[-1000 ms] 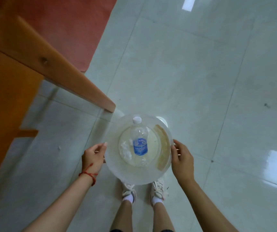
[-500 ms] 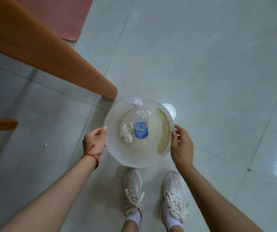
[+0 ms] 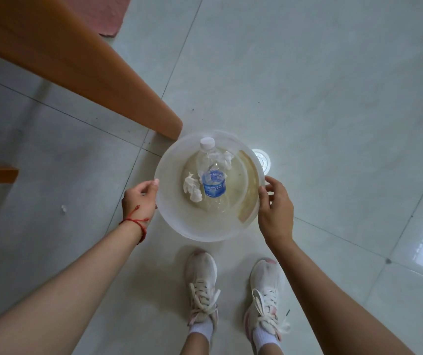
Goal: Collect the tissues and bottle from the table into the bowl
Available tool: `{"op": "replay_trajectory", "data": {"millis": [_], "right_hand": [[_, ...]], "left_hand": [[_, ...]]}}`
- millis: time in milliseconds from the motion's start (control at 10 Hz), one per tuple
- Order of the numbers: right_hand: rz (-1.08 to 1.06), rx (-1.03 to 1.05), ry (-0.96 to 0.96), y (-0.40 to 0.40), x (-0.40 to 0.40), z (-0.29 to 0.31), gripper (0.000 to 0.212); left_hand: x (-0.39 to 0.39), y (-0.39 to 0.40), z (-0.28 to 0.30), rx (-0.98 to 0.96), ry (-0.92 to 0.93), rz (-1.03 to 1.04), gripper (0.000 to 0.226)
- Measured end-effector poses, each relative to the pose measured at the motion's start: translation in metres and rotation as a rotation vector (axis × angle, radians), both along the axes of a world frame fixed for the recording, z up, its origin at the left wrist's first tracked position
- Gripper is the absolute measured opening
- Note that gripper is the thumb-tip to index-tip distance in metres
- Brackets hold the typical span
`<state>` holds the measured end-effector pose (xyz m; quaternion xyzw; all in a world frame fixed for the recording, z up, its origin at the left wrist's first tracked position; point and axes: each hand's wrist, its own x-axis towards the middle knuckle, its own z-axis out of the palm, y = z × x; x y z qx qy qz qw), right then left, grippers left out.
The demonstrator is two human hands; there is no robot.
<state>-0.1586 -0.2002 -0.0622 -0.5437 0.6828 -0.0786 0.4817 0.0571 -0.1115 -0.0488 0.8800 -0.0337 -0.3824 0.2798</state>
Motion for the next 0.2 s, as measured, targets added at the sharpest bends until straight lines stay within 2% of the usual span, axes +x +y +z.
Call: {"op": "replay_trajectory", "data": {"millis": [100,200], "right_hand": [[0.016,0.021,0.009,-0.002,-0.002,0.007,0.032],[-0.008,0.045,0.014,-0.004,-0.002,0.024,0.035]], "left_hand": [[0.000,-0.003,0.007,0.007,-0.046,0.002,0.035],[-0.001,-0.008,0.028,0.057,-0.081,-0.089,0.040]]}}
